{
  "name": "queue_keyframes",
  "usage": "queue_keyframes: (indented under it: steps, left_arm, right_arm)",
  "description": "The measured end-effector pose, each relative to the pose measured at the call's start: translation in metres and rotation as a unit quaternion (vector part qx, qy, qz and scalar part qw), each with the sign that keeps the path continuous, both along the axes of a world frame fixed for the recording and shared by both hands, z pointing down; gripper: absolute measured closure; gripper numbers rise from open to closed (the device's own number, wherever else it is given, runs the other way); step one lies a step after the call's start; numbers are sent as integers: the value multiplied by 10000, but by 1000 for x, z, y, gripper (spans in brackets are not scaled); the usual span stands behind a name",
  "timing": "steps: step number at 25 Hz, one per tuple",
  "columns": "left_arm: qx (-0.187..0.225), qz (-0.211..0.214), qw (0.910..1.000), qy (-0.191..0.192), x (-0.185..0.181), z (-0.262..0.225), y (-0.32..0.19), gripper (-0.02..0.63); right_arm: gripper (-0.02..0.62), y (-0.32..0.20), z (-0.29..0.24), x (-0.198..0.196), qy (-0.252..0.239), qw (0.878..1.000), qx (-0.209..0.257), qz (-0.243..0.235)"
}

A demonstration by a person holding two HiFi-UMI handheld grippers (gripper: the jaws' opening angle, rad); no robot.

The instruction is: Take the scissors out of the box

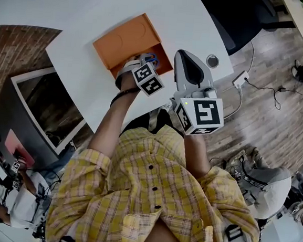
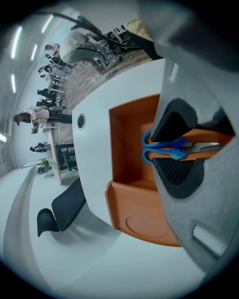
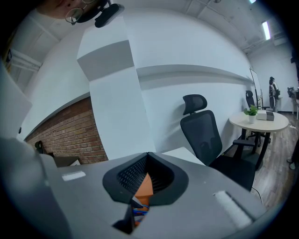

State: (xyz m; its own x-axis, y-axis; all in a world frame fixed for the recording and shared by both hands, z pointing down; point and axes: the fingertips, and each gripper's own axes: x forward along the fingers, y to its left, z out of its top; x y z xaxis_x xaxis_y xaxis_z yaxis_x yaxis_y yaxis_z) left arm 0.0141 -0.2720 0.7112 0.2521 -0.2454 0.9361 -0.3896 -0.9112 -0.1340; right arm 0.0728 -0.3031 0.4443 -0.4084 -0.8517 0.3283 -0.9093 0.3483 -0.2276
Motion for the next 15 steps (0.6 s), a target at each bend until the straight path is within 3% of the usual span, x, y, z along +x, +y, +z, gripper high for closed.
queue_keyframes:
  steps: [15]
  left_arm:
    - [-305,-16,9995,41,-1,14,4,506]
  right_arm:
    - [589,1,2,0,8,10000,-44,34]
